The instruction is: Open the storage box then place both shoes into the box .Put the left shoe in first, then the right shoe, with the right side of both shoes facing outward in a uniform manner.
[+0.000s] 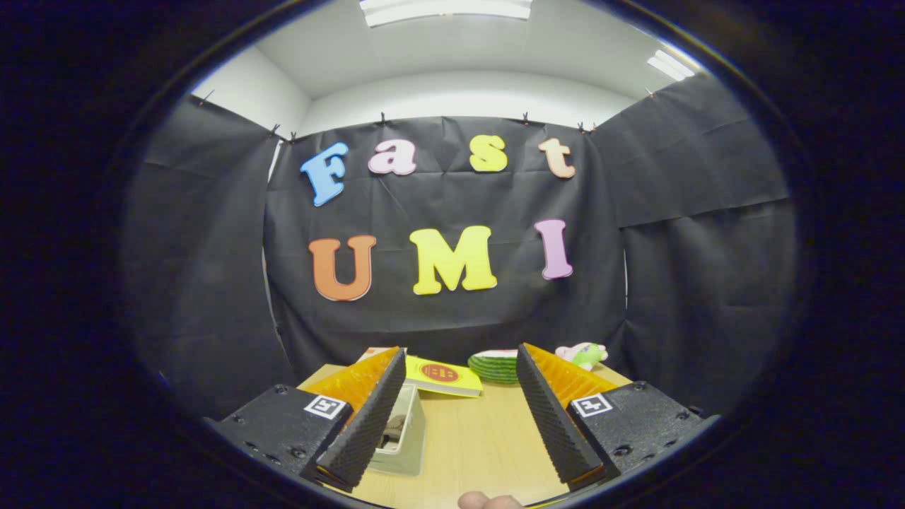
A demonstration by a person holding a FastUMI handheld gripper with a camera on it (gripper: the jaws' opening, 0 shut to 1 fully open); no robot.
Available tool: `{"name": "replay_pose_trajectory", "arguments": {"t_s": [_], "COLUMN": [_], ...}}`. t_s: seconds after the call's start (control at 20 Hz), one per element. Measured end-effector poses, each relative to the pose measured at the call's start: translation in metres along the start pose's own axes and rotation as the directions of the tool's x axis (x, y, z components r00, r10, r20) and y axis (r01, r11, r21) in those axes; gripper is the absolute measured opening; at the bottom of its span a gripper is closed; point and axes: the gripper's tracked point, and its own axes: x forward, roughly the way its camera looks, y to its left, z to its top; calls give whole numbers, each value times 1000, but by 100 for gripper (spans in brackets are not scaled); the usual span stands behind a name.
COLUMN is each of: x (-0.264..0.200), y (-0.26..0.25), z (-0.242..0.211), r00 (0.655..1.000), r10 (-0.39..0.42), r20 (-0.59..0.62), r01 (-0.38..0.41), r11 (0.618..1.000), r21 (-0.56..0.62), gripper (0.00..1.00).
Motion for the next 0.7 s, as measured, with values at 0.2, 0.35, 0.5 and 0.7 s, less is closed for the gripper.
{"name": "replay_pose_trajectory", "arguments": {"t_s": [0.2,0.35,0.5,0.7], "x": [-9,-8,-10,-11], "y": [-15,-18,-18,-17], "z": [1,-3,-3,-7], "r00": [1000,1000,1000,1000], "r10": [-17,-21,-9,8], "r20": [20,13,21,11], "r01": [18,22,9,-8], "r11": [999,999,1000,1000], "r21": [-36,-47,-18,-15], "gripper": [100,100,100,100]}}
